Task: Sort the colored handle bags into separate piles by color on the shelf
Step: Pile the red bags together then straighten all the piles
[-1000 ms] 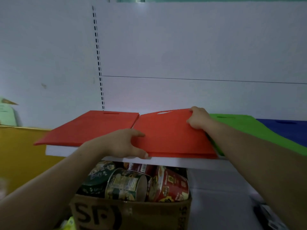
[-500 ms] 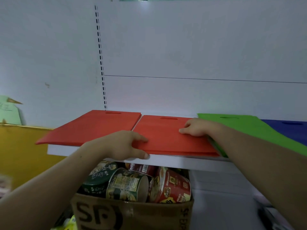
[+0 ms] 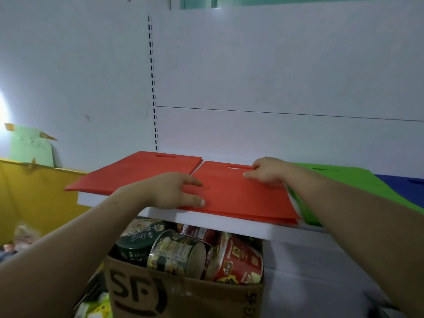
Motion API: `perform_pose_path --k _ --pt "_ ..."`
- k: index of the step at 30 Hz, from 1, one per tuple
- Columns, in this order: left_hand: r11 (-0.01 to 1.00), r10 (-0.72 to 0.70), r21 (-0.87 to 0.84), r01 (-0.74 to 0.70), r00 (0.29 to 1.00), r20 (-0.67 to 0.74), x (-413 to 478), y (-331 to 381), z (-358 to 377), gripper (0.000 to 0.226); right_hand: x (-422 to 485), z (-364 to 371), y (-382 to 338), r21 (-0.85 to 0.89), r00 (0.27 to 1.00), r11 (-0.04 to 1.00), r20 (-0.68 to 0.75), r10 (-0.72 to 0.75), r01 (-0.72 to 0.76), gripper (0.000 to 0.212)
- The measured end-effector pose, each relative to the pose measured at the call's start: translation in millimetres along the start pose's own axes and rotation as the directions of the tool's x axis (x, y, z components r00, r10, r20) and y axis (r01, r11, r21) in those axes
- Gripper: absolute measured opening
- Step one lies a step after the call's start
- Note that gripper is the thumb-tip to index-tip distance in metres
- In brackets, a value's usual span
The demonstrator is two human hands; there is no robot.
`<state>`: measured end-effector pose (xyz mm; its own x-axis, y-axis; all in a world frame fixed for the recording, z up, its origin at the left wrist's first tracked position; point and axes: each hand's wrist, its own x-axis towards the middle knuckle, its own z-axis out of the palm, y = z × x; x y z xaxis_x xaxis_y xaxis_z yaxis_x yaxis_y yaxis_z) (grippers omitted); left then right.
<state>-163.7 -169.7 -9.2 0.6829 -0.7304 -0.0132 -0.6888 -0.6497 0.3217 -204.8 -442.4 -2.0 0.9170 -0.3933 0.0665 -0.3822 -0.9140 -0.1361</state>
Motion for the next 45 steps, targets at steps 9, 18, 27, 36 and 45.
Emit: perform_pose_path --k 9,18,27,36,45 --pt "0.994 -0.113 -0.006 0.113 0.987 -0.119 -4 8 5 0.067 4 1 -4 -0.009 0.994 0.994 -0.023 -0.108 0.108 0.058" --pt "0.985 -0.174 -0.069 0.161 0.944 -0.279 -17 -24 -6 0.067 6 -4 -52 0.050 0.983 0.982 -0.029 -0.182 0.183 0.067" --pt "0.982 -0.189 -0.075 0.174 0.932 -0.309 -37 -112 -36 0.067 15 7 -145 0.037 0.987 0.987 -0.053 -0.153 0.155 0.067" --pt "0.984 -0.136 -0.145 0.100 0.953 -0.270 -44 -213 -65 0.061 28 37 -231 0.150 0.991 0.988 -0.133 -0.026 0.046 0.061" --pt "0.964 -0.134 -0.256 0.069 0.961 -0.244 -26 -244 -59 0.061 36 54 -242 0.161 0.990 0.981 -0.063 0.123 -0.111 0.070"
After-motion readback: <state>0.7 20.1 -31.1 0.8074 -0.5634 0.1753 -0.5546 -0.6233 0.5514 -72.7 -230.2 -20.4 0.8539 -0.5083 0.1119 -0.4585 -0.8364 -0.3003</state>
